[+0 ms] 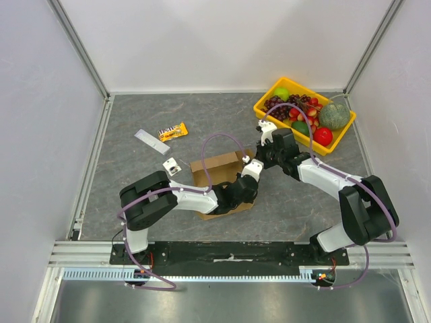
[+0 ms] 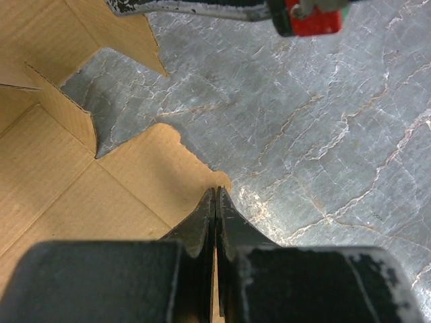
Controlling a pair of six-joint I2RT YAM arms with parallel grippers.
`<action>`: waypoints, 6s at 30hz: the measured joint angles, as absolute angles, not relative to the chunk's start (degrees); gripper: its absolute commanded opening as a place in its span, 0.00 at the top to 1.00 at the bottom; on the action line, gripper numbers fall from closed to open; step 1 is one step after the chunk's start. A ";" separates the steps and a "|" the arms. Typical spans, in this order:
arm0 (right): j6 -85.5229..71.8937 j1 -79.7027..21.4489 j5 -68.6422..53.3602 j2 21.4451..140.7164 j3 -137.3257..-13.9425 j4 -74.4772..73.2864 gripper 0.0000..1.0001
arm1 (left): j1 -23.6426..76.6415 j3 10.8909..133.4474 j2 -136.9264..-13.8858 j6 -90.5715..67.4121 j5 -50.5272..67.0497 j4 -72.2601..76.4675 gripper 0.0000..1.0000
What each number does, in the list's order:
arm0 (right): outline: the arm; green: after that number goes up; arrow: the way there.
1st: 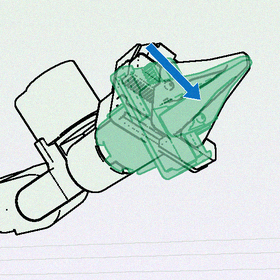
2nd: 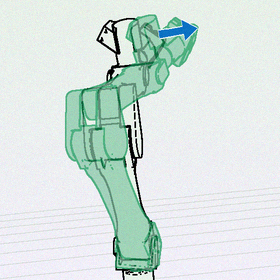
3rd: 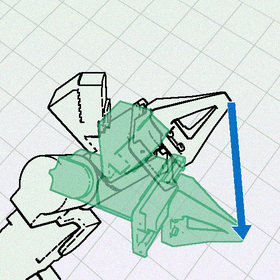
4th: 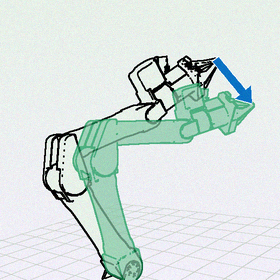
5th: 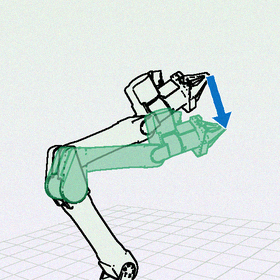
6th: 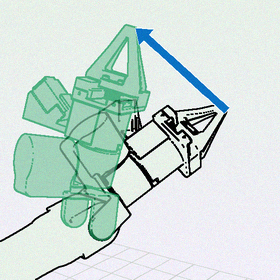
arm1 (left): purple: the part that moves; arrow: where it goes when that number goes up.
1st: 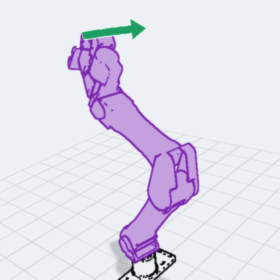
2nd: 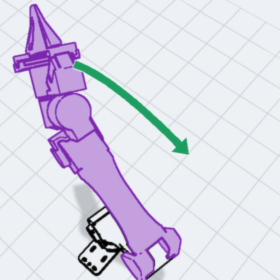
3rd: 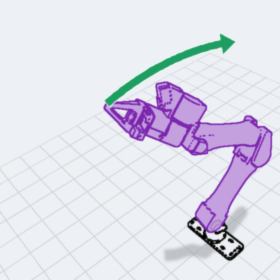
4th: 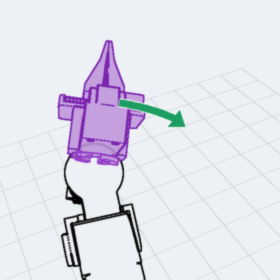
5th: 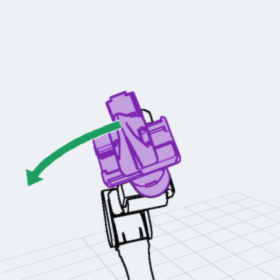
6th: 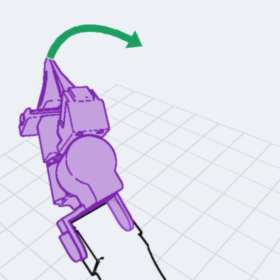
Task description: Fold the paper box
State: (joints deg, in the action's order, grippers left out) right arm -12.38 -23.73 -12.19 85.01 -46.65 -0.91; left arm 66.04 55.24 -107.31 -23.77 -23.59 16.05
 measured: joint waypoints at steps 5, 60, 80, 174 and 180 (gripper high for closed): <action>-12.38 -23.73 -12.19 85.01 -46.63 -0.91 0.98 | 66.26 54.92 -107.15 -23.77 -25.69 16.36 0.98; -17.34 -24.05 -19.44 76.27 -34.57 3.95 1.00 | 66.63 54.96 -110.37 -23.88 -29.58 18.37 0.98; -15.97 -25.56 -17.10 75.77 -34.09 4.25 1.00 | 66.67 50.19 -92.73 -23.73 -19.33 15.92 0.98; -20.88 -29.89 -36.12 87.77 -37.54 12.84 0.48 | 44.75 34.33 -70.48 -16.91 -10.33 7.03 0.61; -17.63 -29.89 -38.30 85.45 -37.78 11.75 0.39 | 44.75 34.30 -70.50 -16.97 -10.33 7.03 0.61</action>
